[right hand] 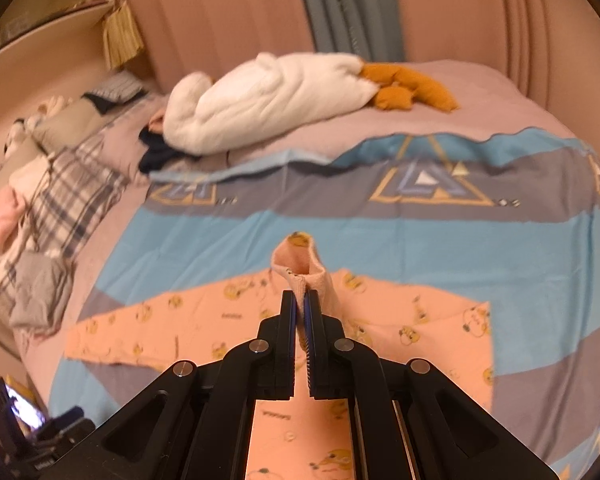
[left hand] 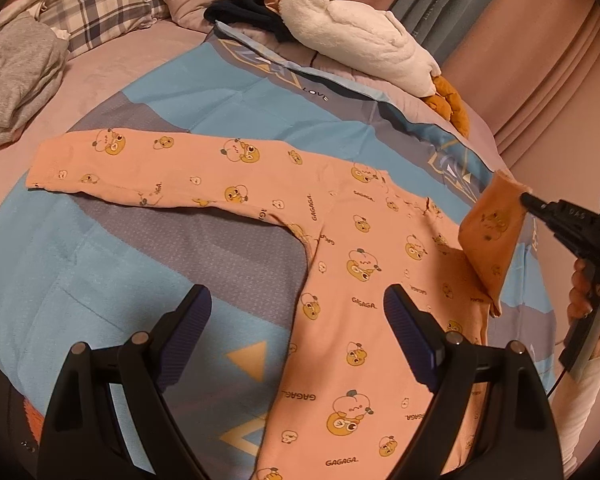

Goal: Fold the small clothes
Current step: 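Fold the held sleeve across the sleepsuit body and open the right gripper, then move the left gripper to the other sleeve cuff and grasp it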

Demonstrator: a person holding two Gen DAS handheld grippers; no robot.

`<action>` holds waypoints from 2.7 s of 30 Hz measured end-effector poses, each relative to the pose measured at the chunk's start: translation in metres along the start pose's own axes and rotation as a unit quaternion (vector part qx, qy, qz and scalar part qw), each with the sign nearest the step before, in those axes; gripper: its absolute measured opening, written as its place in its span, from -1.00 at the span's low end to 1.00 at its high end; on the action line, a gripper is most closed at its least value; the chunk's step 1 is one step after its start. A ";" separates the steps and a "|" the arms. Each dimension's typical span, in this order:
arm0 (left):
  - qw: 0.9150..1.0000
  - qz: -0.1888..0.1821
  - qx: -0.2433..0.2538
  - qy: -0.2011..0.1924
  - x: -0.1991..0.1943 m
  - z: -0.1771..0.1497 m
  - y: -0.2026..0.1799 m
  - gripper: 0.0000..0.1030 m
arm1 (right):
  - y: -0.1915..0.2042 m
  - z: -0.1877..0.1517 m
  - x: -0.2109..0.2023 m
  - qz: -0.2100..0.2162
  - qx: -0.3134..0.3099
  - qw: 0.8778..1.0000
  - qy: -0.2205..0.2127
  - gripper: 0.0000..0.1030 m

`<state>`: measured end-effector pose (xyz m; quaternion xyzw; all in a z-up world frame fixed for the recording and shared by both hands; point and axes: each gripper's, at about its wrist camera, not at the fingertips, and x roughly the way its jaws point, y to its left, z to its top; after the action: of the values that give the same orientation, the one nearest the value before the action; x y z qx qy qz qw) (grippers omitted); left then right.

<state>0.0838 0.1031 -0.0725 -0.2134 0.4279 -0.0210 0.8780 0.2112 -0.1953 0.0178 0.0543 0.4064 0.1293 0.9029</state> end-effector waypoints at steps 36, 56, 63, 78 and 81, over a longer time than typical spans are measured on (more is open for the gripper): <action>1.000 0.022 -0.010 -0.004 -0.005 -0.004 0.019 0.72 | 0.048 -0.091 0.117 0.016 -0.016 0.981 0.193 -0.90; 1.000 0.014 0.020 -0.005 -0.005 0.002 0.003 0.72 | 0.057 -0.085 0.087 0.002 -0.043 0.989 0.142 -0.32; 1.000 0.006 0.030 0.003 0.003 0.004 -0.007 0.72 | 0.047 -0.078 0.067 -0.013 -0.035 0.994 0.106 -0.20; 0.991 -0.097 0.071 0.064 0.065 0.009 -0.084 0.72 | -0.025 -0.091 0.003 -0.077 0.062 0.995 0.034 0.08; 0.990 -0.078 0.090 0.077 0.087 0.004 -0.106 0.69 | -0.042 -0.098 -0.006 -0.096 0.085 0.991 0.027 0.08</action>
<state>0.1571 -0.0107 -0.0931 -0.1640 0.4722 -0.1444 0.8540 0.1417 -0.2384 -0.0518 0.0883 0.4432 0.0080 0.8920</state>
